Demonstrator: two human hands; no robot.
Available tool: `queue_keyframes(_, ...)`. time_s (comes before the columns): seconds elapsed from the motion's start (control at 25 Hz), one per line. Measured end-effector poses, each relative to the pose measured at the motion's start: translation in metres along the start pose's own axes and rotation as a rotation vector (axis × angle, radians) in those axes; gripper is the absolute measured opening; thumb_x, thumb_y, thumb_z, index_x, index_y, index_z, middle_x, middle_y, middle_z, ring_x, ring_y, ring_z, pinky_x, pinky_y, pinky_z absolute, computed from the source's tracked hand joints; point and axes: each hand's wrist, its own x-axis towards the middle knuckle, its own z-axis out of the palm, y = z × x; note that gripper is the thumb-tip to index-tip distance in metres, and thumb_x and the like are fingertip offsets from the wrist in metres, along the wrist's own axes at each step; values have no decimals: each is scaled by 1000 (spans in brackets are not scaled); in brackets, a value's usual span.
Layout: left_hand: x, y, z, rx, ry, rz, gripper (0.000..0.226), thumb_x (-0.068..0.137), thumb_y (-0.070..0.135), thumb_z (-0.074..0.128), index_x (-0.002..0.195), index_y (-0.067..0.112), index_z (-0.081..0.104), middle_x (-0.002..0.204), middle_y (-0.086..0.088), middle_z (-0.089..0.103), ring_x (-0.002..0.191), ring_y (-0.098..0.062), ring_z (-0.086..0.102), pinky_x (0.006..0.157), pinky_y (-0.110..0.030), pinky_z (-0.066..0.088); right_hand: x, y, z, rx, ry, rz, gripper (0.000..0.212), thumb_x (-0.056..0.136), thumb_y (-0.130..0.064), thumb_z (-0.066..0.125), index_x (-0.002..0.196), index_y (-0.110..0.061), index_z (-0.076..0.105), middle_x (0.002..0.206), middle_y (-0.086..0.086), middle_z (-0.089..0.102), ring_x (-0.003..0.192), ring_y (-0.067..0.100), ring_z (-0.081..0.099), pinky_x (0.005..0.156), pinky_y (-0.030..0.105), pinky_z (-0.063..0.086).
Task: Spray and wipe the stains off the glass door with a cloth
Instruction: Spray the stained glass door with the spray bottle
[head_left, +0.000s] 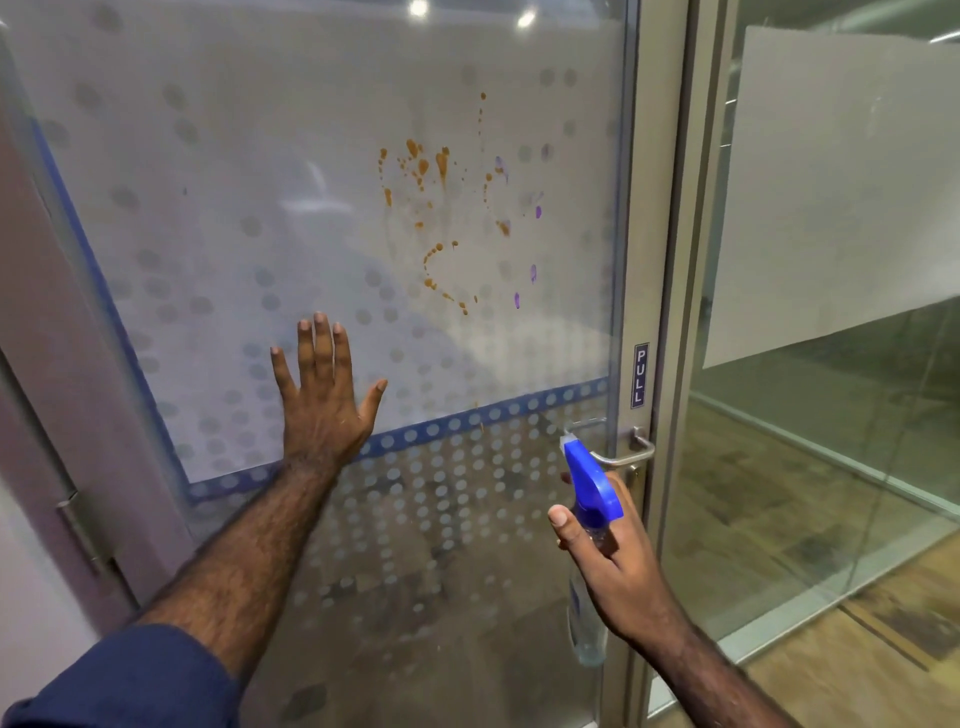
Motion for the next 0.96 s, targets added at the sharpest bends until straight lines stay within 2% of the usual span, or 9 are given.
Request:
queue_keyframes(0.16,-8,36,-2,-50,-20,55,93,109,65,28,172,2,3,182,-21,-3,170,-38,0,132,-72,9,-6,6,-15,-2,-1,34,28,100,-67,66,126,-57,59,118,7,59,94,32,60,89,63,56)
queue_keyframes(0.32,-22,106,-11,-231,4,100,91,109,61,41,171,0,16,181,-22,8,169,-39,8,132,-71,10,-14,13,-47,0,45,89,31,96,-74,67,121,-56,62,113,2,60,97,27,62,90,42,57)
queue_keyframes(0.36,-26,130,-15,-309,8,127,91,108,61,43,171,0,19,181,-22,9,169,-38,9,133,-70,9,-16,15,-60,7,58,108,32,95,-74,67,120,-55,63,111,3,60,96,28,62,90,41,55)
queue_keyframes(0.44,-36,178,-24,-442,1,237,90,108,63,40,171,1,21,181,-19,11,169,-36,10,134,-67,7,-19,19,-84,27,83,148,35,94,-74,69,123,-54,64,112,5,62,96,27,63,92,39,56)
queue_keyframes(0.52,-47,229,-37,-554,-38,371,89,109,66,35,171,2,24,181,-18,12,170,-34,9,135,-67,9,-24,24,-112,39,125,173,38,94,-72,70,125,-51,66,113,5,64,100,24,66,95,28,56)
queue_keyframes(0.64,-69,308,-60,-759,-112,542,84,108,59,45,167,1,35,180,-18,20,169,-35,14,133,-68,15,-37,32,-162,30,181,214,32,98,-61,72,124,-42,67,119,9,66,108,26,68,95,16,51)
queue_keyframes(0.76,-94,383,-84,-939,-190,724,75,107,52,52,161,-1,46,176,-20,28,167,-37,21,132,-69,20,-55,34,-220,21,230,222,27,98,-51,72,124,-56,66,130,11,67,114,22,68,98,16,50)
queue_keyframes(0.84,-112,431,-99,-1042,-256,828,71,107,48,54,157,-2,51,174,-20,33,166,-37,25,131,-69,22,-69,33,-260,-18,263,212,32,101,-45,72,125,-65,62,134,13,65,115,24,66,101,17,50)
queue_keyframes(0.96,-143,503,-123,-1195,-350,939,70,106,47,55,155,-3,53,171,-19,41,164,-35,32,131,-68,25,-97,28,-320,-76,341,222,39,106,-32,71,126,-63,60,133,14,64,114,18,66,104,20,50)
